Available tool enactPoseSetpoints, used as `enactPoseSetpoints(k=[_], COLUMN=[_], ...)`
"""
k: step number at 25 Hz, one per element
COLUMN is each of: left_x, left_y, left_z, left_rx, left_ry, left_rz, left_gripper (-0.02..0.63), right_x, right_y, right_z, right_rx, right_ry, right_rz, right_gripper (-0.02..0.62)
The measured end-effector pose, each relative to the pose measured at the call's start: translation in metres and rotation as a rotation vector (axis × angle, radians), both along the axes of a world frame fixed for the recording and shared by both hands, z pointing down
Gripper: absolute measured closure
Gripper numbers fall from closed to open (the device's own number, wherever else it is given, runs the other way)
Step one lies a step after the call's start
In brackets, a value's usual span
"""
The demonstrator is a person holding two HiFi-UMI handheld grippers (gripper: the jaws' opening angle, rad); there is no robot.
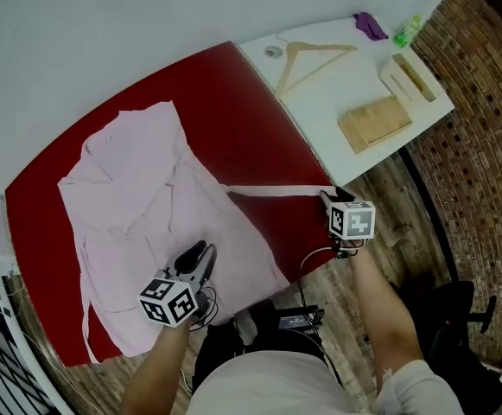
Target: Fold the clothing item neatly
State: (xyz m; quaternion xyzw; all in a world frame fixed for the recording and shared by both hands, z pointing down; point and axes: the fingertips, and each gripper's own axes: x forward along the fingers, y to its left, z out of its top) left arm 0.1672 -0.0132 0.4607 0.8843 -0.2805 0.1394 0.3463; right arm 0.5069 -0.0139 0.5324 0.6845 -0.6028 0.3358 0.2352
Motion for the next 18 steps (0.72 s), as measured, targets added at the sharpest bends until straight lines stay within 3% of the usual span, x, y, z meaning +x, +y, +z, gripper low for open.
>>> enactPoseSetpoints(k=[7, 12, 13, 16, 18], left_x=[0.028, 0.035, 0.035, 0.036, 0.037], left_y=[0.009, 0.015, 0.015, 0.017, 0.017], left_z=[-0.003, -0.002, -0.002, -0.004, -0.006], left_rx=[0.008, 0.006, 0.006, 0.008, 0.012], left_ry=[-0.012, -0.022, -0.024, -0.027, -0.028], left_rz=[0.048, 0.059, 0.059, 0.059, 0.058], left_gripper=[0.505, 0.505, 0.505, 0.505, 0.505], right_x=[0.028, 0.028, 0.027, 0.028, 0.025], right_y=[0.009, 0.007, 0.008, 0.010, 0.009], right_z=[0.022, 0.027, 0.027, 0.019, 0.011], right_rx=[-0.032, -0.063, -0.070, -0.069, -0.060], right_ry=[-0.155, -0.264, -0.268, -0.217, -0.148], right_rz=[0.129, 0.137, 0.130, 0.102, 0.060], right_gripper=[0.423, 0.425, 0.427, 0.550, 0.561])
